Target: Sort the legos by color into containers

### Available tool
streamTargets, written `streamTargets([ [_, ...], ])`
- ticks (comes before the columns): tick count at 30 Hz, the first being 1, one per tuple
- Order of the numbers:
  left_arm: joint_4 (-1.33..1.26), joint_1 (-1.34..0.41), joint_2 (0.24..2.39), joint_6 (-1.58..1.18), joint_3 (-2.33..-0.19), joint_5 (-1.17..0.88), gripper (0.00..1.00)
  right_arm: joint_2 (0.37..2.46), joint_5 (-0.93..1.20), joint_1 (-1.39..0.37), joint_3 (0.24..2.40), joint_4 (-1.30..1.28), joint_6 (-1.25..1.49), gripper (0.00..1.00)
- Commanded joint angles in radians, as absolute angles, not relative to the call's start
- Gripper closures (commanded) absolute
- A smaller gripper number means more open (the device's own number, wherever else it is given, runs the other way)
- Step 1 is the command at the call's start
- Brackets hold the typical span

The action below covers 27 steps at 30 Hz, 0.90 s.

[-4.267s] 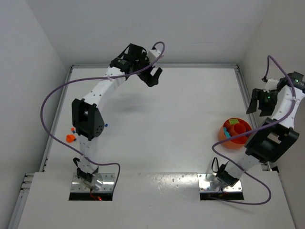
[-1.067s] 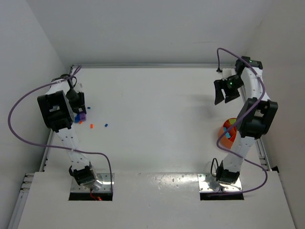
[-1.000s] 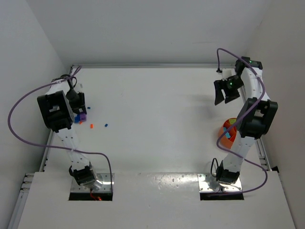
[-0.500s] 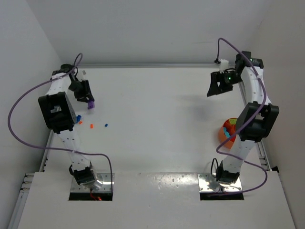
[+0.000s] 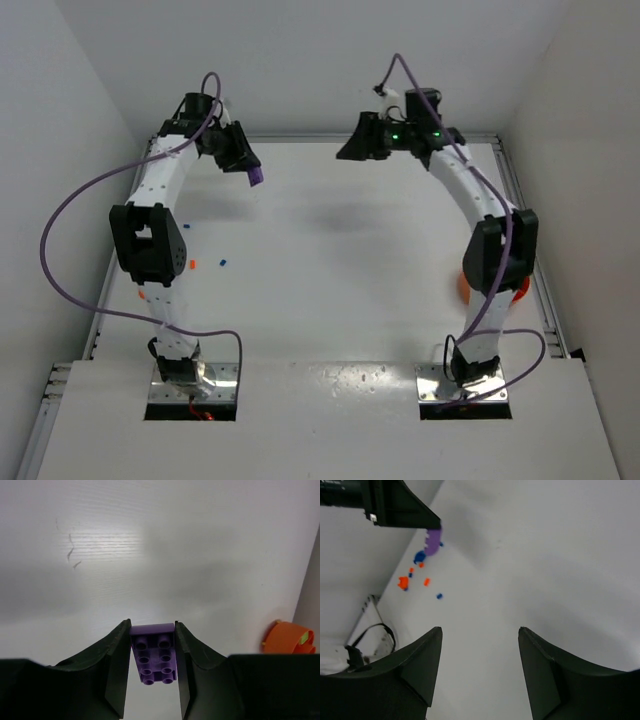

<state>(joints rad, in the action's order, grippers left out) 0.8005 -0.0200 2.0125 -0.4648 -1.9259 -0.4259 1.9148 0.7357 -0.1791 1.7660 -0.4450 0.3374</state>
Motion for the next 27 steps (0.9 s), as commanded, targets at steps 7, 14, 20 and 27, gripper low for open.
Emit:
streamTargets([
  [7, 0.744, -0.015, 1.965, -0.764, -1.91, -0.38, 0.99, 2.149, 0.635, -0.429, 1.929, -0.009, 0.718, 0.37],
  [14, 0.735, 0.021, 1.965, -0.816, -1.859, -0.465, 1.0, 2.227, 0.586, -0.525, 2.012, 0.011, 0.739, 0.34],
  [20, 0.712, 0.04, 1.965, -0.847, -1.793, -0.543, 1.0, 2.247, 0.565, -0.574, 2.023, 0.023, 0.739, 0.32],
  [27, 0.692, 0.049, 1.947, -0.867, -1.775, -0.575, 1.0, 2.276, 0.496, -0.601, 2.023, -0.025, 0.779, 0.28],
])
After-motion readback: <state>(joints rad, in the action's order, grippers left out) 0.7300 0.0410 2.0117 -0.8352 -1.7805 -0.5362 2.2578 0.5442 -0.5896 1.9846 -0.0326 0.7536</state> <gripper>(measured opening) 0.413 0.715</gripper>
